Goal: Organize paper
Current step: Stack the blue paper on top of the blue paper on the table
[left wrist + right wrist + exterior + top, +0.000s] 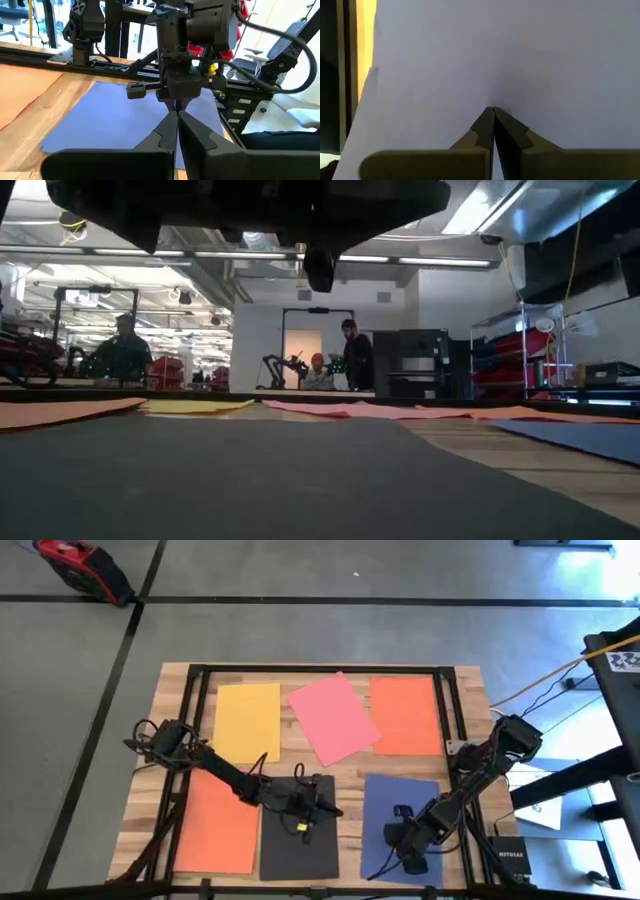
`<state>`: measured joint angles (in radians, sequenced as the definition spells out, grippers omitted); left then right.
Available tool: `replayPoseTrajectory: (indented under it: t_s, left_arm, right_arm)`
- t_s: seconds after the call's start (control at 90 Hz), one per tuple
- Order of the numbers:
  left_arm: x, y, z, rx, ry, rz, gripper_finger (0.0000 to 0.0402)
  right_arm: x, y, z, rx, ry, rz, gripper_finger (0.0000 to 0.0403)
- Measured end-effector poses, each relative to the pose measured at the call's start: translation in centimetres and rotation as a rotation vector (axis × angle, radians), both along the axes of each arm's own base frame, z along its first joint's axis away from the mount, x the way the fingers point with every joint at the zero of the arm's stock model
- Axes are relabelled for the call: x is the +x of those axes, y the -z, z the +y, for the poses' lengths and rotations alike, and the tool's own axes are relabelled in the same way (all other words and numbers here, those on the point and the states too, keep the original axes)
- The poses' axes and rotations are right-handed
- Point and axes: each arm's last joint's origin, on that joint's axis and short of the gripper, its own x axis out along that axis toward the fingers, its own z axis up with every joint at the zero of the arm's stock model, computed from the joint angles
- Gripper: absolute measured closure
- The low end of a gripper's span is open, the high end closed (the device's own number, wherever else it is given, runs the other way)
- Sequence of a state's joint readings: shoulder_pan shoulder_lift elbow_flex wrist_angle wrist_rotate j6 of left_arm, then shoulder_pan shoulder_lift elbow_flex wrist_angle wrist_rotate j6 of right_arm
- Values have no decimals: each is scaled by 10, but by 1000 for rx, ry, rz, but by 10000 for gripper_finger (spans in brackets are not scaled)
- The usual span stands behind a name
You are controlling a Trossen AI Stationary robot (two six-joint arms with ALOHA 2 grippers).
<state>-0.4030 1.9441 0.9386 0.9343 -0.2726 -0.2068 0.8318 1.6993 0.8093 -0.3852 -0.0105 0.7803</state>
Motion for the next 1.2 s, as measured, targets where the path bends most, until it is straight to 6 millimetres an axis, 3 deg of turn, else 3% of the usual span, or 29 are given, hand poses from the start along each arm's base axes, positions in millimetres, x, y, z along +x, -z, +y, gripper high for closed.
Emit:
replayPoseTrajectory:
  t_s: [0.356,0.656,0.967,1.2]
  left_arm:
    - [0,1,0,3,0,8,402]
    - [0,1,0,7,-1,7,402]
    - [0,-1,2,-5,-7,24,402]
    - [-4,-8,15,33,-64,262,402]
  right_arm:
    - [-3,0,-2,-32,-11,21,403]
    - [-18,0,3,-94,-47,35,403]
    - [-26,-5,-7,-173,-44,104,403]
    - [-30,-16,-13,-166,-15,85,403]
